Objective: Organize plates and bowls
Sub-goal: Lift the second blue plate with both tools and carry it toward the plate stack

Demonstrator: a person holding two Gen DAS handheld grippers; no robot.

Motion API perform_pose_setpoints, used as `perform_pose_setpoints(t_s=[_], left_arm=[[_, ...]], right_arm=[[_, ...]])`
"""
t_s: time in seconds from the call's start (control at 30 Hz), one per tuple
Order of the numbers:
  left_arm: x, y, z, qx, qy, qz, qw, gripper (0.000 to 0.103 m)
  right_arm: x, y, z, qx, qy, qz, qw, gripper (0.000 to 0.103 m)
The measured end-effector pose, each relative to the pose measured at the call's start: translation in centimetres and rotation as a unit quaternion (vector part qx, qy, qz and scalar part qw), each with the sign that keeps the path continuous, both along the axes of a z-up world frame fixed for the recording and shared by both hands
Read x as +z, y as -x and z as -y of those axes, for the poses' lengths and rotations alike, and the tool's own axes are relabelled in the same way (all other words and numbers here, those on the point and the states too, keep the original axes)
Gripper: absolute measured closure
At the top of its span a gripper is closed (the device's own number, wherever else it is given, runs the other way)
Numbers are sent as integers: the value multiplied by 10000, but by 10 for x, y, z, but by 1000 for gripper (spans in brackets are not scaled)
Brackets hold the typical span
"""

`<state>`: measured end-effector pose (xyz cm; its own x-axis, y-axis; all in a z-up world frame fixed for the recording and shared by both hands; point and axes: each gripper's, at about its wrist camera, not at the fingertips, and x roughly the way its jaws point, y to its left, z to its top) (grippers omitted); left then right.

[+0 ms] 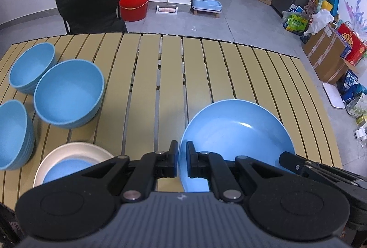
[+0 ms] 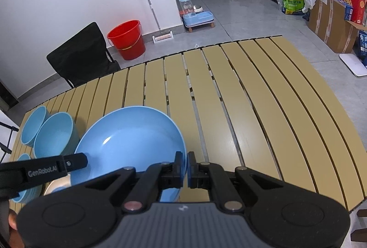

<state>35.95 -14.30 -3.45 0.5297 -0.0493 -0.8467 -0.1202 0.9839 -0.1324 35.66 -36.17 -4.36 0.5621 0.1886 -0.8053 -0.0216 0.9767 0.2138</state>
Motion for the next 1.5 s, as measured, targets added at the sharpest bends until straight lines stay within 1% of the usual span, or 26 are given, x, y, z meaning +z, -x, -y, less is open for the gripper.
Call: perform_pose_setpoints(t_s=[0.43, 0.83, 1.03, 1.5], left_arm=[[11, 48, -10, 174, 35, 36, 9998, 95], [22, 83, -33, 341, 68, 158, 9993, 95], [23, 99, -49, 435, 69, 192, 9988, 95], [19, 124, -87, 655, 68, 193, 9976, 95]], right_arm=[[11, 41, -12, 131, 54, 49, 9999, 100], [21, 76, -32, 270, 71, 112, 9995, 100], [25, 93, -49, 361, 81, 159, 9992, 100], [26, 109, -87, 570, 105, 141, 9982, 99]])
